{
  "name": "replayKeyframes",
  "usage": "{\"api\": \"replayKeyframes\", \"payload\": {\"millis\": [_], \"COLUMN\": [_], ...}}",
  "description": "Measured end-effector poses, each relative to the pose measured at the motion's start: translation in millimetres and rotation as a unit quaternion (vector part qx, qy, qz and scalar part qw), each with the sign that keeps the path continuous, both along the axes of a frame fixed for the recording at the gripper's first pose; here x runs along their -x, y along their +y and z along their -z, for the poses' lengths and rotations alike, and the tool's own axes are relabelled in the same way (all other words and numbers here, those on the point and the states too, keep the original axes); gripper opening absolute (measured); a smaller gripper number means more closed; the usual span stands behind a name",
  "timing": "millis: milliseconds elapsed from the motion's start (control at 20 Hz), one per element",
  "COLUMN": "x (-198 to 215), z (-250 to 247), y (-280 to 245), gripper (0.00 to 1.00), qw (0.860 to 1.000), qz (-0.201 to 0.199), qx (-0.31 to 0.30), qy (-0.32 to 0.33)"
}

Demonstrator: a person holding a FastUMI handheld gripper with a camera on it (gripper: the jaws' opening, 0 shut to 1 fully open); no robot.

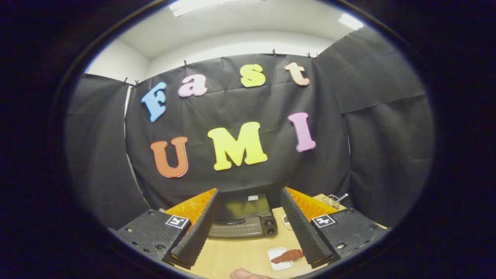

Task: Open the toaster oven, put the food inside, and close the toaster oven door.

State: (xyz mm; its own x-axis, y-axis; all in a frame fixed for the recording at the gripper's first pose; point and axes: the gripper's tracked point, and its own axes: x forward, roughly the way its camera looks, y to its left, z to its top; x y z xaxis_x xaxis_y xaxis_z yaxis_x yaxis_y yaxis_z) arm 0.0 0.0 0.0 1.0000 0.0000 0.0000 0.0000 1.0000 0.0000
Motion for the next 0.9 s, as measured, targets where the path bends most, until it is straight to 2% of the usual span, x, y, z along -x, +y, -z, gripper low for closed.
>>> {"api": "replayKeyframes", "payload": {"millis": [200, 600, 900], "x": [8, 7, -12], "z": [8, -2, 5], "y": [23, 26, 24], "gripper": [1.00, 1.00, 1.00], "qw": [0.999, 0.997, 0.997], "qz": [-0.013, 0.005, 0.014], "qx": [0.036, 0.064, 0.073], "qy": [-0.008, -0.035, -0.033]}}
